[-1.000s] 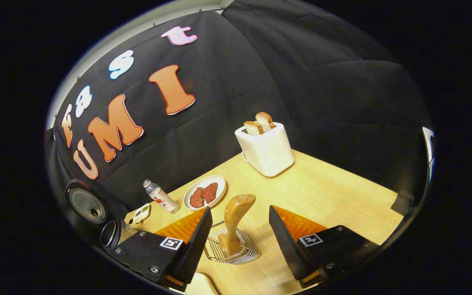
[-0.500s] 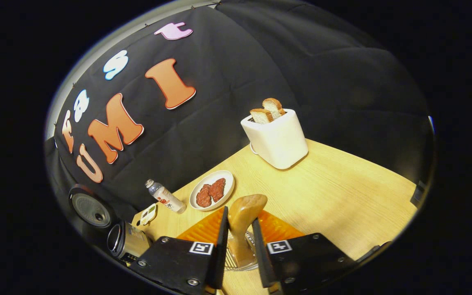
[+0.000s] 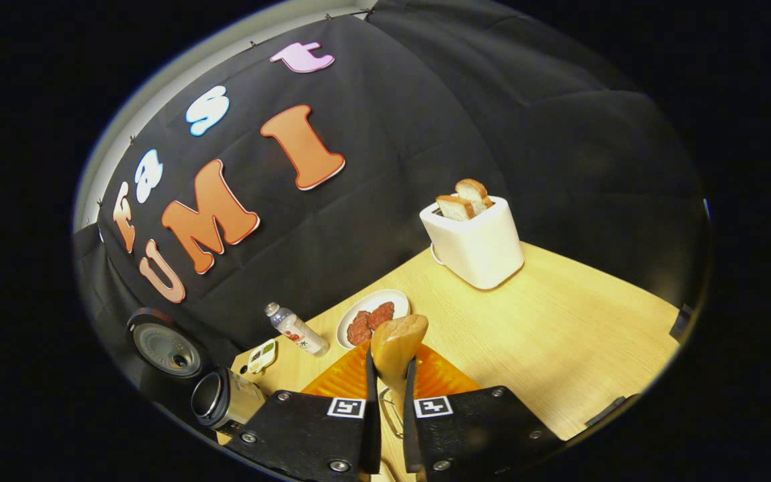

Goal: Close the left gripper, press the button to open the rice cooker; take a wooden spoon from the chopstick holder with the right hand, scoop a spoonful of rice and pour it into the rice cooker, then put the wooden spoon back into the chopstick holder.

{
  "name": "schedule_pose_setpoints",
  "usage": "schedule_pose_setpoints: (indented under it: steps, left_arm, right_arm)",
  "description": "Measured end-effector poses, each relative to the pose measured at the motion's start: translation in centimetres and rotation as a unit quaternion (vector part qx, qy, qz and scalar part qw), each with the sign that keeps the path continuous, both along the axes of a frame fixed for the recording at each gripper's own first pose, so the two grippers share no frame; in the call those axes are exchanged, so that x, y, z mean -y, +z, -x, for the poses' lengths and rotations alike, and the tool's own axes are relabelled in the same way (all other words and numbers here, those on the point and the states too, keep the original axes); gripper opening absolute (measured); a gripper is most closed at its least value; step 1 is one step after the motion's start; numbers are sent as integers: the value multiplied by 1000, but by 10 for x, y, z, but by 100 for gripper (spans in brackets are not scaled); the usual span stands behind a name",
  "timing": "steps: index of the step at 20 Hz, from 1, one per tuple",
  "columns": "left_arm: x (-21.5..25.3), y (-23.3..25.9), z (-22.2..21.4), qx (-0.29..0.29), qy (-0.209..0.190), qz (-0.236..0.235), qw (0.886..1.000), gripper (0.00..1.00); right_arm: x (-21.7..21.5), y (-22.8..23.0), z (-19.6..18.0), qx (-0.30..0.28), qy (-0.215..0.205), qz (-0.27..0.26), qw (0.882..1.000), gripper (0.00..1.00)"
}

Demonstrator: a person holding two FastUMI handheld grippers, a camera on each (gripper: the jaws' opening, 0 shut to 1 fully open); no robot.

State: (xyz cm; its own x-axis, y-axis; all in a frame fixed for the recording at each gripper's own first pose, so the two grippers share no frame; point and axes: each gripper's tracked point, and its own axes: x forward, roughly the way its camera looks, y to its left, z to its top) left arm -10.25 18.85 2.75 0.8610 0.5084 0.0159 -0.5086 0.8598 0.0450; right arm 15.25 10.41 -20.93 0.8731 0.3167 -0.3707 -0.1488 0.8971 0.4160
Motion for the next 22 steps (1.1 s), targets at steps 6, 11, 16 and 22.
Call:
schedule_pose_setpoints:
  steps: [6,11,16,22]
  left_arm:
    - [3,6,-12,1,-20,11,1000,96]
    - [-12,8,-22,6,-19,3,1000,99]
    - [-18,3,-32,5,-43,2,999,98]
    - [-22,-7,-40,-9,-62,-14,998,99]
  right_arm:
    - [-6,66,42,49,2,2,999,13]
    - [-35,82,97,63,23,0,998,12]
    - [-73,67,138,75,63,34,995,12]
    - [-107,17,143,81,87,96,988,12]
